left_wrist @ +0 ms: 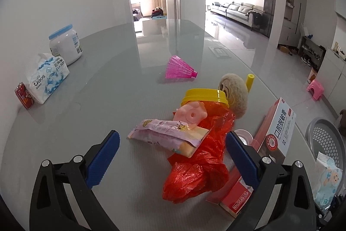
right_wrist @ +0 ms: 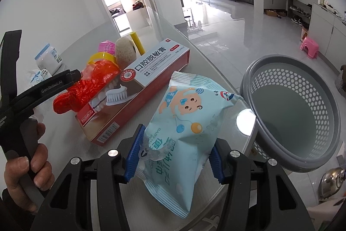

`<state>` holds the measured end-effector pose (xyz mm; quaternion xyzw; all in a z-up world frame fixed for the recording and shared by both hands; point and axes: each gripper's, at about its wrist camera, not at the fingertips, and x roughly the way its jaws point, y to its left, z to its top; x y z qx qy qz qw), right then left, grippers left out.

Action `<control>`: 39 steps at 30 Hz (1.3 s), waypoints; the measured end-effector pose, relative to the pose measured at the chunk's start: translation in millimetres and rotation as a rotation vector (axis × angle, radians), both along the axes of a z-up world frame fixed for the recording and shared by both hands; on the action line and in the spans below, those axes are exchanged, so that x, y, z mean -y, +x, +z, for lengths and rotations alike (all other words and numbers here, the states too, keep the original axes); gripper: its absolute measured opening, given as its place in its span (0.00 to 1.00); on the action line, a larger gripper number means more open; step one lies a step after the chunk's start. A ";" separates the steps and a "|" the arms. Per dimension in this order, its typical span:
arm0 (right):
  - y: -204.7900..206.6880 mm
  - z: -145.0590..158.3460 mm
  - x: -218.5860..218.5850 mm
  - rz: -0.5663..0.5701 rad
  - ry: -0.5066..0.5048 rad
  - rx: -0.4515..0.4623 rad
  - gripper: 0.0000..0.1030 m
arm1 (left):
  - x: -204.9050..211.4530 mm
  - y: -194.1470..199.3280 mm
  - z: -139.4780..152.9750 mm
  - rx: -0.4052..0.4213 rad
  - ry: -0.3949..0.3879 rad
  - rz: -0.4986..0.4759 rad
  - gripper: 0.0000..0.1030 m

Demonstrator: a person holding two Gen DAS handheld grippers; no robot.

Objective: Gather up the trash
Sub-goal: 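Grasp the pink snack wrapper with the left tool while the right tool holds the wipe packet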

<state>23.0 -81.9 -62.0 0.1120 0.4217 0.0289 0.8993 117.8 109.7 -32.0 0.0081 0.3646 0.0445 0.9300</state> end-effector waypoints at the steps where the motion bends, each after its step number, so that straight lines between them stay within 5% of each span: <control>1: 0.2 -0.5 0.4 0.000 0.002 -0.002 0.51 | 0.5 1.5 -0.5 0.002 0.004 -0.003 0.91; 15: 1.5 -1.8 2.3 0.004 0.011 -0.004 0.51 | -9.8 6.3 -8.0 -0.042 -0.073 -0.048 0.33; 18: 1.4 -1.9 3.0 0.002 0.013 -0.002 0.51 | -17.1 3.0 -6.8 -0.049 -0.104 -0.054 0.08; 29: -1.0 1.3 2.4 0.005 0.017 0.005 0.51 | -56.0 -27.0 8.7 -0.022 -0.159 -0.025 0.05; 39: -1.5 1.9 -5.4 0.027 0.016 0.002 0.51 | -86.1 -48.4 -10.2 -0.090 -0.148 0.023 0.05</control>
